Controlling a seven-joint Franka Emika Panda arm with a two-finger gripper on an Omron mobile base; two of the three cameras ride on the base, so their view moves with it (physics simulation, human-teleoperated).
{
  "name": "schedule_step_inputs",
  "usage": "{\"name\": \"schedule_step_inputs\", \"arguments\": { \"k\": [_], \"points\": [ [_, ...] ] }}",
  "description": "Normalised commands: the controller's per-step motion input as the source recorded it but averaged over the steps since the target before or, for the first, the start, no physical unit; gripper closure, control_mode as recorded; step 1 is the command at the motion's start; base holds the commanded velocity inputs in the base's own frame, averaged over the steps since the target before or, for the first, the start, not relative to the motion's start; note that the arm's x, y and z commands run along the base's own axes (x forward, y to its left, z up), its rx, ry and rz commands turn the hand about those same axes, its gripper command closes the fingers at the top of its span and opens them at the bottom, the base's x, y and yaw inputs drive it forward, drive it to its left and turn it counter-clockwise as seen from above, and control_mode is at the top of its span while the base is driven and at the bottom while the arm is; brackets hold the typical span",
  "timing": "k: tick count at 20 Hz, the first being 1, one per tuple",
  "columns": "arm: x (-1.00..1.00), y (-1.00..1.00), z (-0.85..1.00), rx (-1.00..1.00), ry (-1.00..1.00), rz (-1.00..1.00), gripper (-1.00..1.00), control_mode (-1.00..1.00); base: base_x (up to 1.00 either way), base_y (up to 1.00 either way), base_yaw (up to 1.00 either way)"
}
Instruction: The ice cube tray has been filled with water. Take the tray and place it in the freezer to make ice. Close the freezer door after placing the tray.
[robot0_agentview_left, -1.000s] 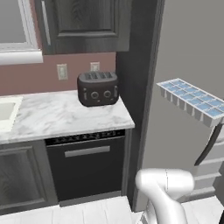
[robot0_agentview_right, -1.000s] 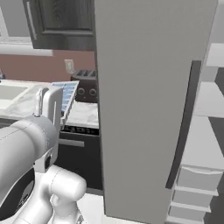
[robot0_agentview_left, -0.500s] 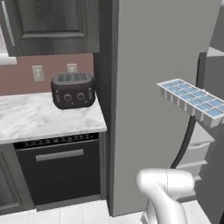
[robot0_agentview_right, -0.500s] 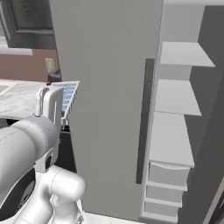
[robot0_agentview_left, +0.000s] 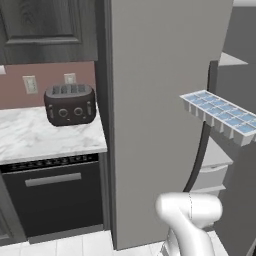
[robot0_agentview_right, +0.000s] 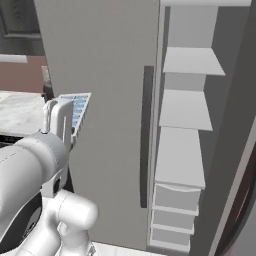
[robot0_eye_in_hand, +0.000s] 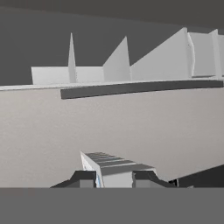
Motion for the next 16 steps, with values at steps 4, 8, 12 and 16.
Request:
{"name": "schedule_step_inputs", "arguments": {
  "k": [4, 8, 12, 16],
  "points": [
    [0.0, 0.0, 0.0, 0.0, 0.0, 0.0, 1.0, 1.0, 0.0, -0.2, -0.01],
    [0.0, 0.0, 0.0, 0.0, 0.0, 0.0, 1.0, 1.0, 0.0, -0.27, -0.03],
    [0.0, 0.0, 0.0, 0.0, 0.0, 0.0, 1.0, 1.0, 0.0, -0.44, -0.05],
    [0.0, 0.0, 0.0, 0.0, 0.0, 0.0, 1.0, 1.0, 0.0, -0.56, -0.06]
  ]
}}
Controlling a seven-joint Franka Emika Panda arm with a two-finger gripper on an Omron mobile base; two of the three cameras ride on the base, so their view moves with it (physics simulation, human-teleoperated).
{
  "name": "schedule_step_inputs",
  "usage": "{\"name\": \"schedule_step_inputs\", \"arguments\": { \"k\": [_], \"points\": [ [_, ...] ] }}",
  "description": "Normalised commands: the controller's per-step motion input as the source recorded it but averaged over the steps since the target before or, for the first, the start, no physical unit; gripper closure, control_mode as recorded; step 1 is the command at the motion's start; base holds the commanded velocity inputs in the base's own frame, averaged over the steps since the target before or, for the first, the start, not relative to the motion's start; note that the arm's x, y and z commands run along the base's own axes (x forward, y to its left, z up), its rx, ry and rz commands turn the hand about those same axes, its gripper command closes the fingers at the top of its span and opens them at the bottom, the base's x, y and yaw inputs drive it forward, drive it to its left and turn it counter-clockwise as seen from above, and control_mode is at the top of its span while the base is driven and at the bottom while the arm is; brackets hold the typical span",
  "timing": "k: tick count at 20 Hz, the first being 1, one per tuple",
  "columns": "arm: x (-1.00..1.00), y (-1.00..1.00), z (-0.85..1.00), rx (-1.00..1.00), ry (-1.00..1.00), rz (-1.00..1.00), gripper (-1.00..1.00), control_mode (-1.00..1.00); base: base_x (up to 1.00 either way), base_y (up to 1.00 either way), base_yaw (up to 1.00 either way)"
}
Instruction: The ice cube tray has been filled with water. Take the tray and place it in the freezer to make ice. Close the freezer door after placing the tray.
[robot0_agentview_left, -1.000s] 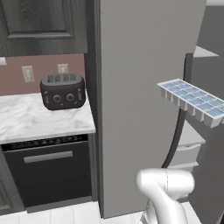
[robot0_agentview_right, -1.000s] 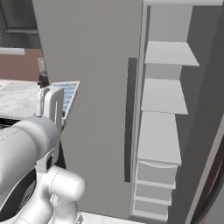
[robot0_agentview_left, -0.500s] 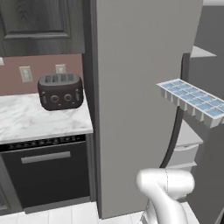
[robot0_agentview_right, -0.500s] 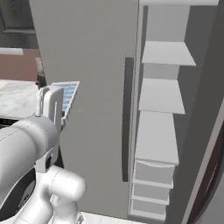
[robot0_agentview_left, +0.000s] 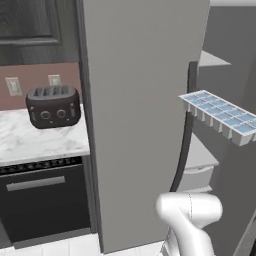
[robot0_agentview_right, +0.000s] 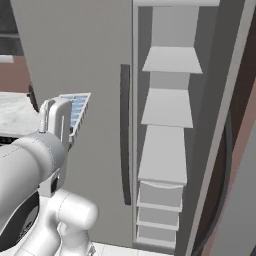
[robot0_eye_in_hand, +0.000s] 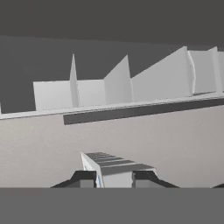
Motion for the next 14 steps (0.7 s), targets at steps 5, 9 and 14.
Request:
{"name": "schedule_step_inputs", "arguments": {
  "k": [5, 9, 14],
  "points": [
    [0.0, 0.0, 0.0, 0.0, 0.0, 0.0, 1.0, 1.0, 0.03, -0.49, -0.03],
    [0.0, 0.0, 0.0, 0.0, 0.0, 0.0, 1.0, 1.0, 0.14, -0.33, 0.0],
    [0.0, 0.0, 0.0, 0.0, 0.0, 0.0, 1.0, 1.0, 0.19, -0.24, -0.01]
  ]
}}
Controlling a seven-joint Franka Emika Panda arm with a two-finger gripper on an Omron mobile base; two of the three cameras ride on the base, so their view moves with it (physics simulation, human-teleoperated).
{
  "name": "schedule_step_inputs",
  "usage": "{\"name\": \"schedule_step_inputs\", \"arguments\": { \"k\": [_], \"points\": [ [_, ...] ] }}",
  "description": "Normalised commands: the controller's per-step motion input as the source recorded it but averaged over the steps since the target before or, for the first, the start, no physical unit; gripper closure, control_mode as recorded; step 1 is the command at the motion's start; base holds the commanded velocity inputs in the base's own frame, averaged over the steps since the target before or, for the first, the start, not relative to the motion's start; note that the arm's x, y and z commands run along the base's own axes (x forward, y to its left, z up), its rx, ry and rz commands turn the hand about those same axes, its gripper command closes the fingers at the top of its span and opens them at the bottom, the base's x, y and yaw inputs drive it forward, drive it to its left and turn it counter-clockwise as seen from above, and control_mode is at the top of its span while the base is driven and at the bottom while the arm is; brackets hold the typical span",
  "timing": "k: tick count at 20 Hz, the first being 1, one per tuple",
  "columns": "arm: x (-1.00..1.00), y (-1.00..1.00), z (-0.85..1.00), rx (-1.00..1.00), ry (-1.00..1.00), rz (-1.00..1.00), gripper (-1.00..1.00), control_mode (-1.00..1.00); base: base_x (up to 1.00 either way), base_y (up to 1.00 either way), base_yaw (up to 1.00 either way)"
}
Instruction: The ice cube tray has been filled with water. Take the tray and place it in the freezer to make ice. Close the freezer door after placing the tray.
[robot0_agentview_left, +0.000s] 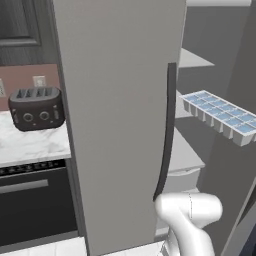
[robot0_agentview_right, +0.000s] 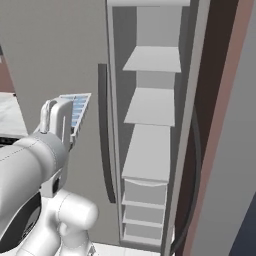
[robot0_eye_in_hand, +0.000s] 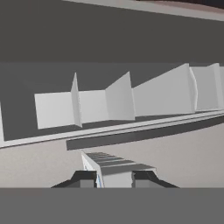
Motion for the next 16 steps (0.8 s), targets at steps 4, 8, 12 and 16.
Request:
{"name": "schedule_step_inputs", "arguments": {
  "k": [4, 8, 12, 16],
  "points": [
    [0.0, 0.0, 0.0, 0.0, 0.0, 0.0, 1.0, 1.0, 0.03, -0.29, -0.05],
    [0.0, 0.0, 0.0, 0.0, 0.0, 0.0, 1.0, 1.0, 0.0, -0.3, -0.08],
    [0.0, 0.0, 0.0, 0.0, 0.0, 0.0, 1.0, 1.0, 0.02, -0.34, -0.11],
    [0.0, 0.0, 0.0, 0.0, 0.0, 0.0, 1.0, 1.0, 0.11, -0.28, -0.11]
  ]
}}
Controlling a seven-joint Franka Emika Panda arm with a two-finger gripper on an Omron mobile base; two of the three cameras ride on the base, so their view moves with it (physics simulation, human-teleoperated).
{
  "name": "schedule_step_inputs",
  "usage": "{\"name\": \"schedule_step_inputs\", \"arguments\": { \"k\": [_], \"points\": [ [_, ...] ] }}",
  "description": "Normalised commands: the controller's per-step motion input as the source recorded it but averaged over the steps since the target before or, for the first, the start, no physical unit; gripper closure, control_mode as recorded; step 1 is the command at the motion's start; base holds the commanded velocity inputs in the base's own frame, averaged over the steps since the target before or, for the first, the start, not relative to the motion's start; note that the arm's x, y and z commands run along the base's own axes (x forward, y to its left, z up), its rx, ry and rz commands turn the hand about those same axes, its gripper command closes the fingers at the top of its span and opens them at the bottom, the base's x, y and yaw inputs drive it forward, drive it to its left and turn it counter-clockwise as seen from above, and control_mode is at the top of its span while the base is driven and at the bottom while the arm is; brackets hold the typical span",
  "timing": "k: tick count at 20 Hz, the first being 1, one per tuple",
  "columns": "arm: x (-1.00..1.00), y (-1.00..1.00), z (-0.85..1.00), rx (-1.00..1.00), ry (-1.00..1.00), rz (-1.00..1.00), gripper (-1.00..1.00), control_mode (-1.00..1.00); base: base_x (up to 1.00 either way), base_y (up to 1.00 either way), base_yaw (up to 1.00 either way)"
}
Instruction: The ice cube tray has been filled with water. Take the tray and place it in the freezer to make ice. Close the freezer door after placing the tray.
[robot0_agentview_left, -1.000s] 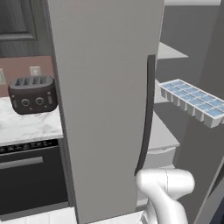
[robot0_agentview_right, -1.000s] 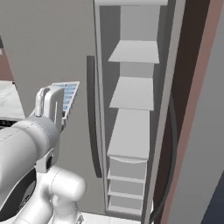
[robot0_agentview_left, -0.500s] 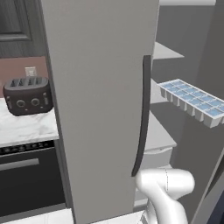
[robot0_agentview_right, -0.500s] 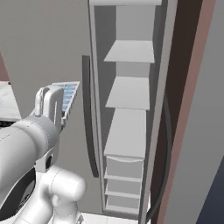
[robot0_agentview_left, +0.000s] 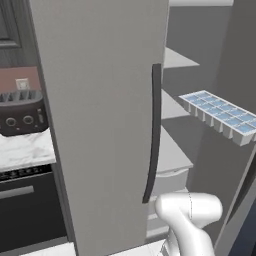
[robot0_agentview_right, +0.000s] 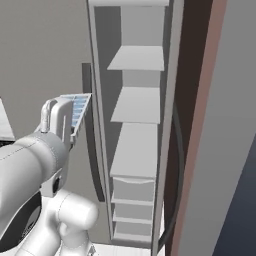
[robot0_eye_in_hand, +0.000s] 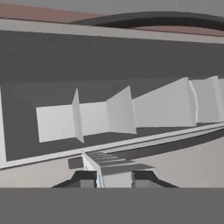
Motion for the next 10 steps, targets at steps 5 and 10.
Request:
{"name": "schedule_step_inputs", "arguments": {
  "k": [5, 10],
  "points": [
    [0.0, 0.0, 0.0, 0.0, 0.0, 0.0, 1.0, 1.0, 0.13, -0.39, -0.09],
    [0.0, 0.0, 0.0, 0.0, 0.0, 0.0, 1.0, 1.0, 0.18, -0.4, -0.09]
  ]
}}
